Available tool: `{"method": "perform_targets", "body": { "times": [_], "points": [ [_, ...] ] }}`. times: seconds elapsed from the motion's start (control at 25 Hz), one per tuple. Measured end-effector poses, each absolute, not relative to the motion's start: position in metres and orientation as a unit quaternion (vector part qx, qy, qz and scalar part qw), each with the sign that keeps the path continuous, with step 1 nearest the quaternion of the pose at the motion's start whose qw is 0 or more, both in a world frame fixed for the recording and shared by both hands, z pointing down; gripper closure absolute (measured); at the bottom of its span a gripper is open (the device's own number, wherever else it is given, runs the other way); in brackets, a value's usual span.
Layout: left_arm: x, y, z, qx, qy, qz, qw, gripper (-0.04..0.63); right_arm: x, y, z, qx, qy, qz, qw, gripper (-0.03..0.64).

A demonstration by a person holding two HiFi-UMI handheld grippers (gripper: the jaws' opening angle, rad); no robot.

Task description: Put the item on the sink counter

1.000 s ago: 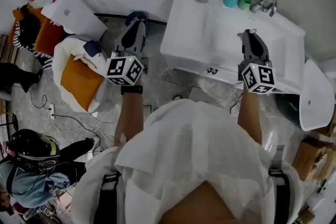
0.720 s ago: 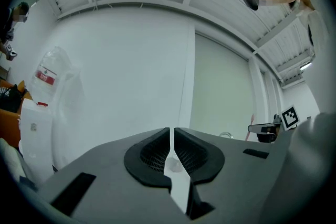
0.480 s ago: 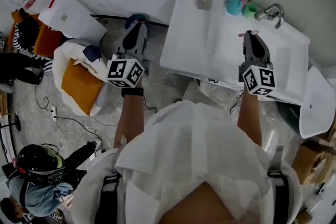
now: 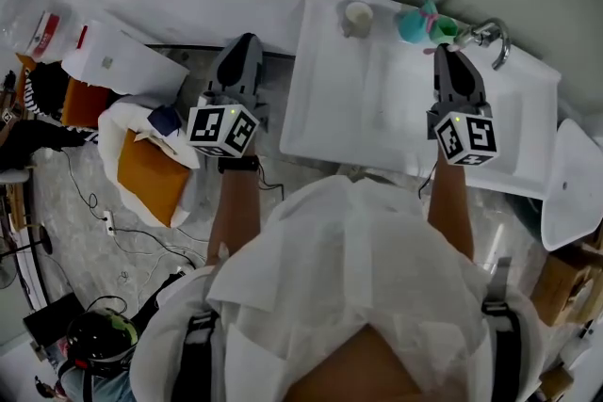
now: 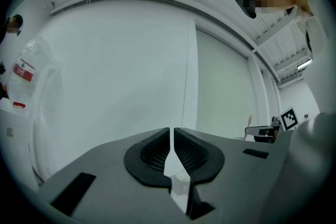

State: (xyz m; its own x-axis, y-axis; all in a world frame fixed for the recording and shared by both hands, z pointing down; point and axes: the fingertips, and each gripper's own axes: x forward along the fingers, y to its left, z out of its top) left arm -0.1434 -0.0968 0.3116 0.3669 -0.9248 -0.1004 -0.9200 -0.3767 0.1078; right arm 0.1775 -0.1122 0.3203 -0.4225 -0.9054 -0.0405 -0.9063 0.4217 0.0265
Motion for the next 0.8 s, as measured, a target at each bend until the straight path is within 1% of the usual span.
{"method": "perform_targets", "body": {
  "times": [0.56,0.8],
  "points": [
    [-0.135,-0.153,0.270,0.843,-0.529,-0.095,-0.009,0.558,0.183,-0.143,0.295,-0.558,0.829,0.032,0.026,0.594],
    [-0.143,-0.186,0.271,0.863,-0.497,-0.089,-0.008,0.558,0.170,-0.159,0.292,-0.586,0.810,0.034,0.025,0.594]
  ]
}}
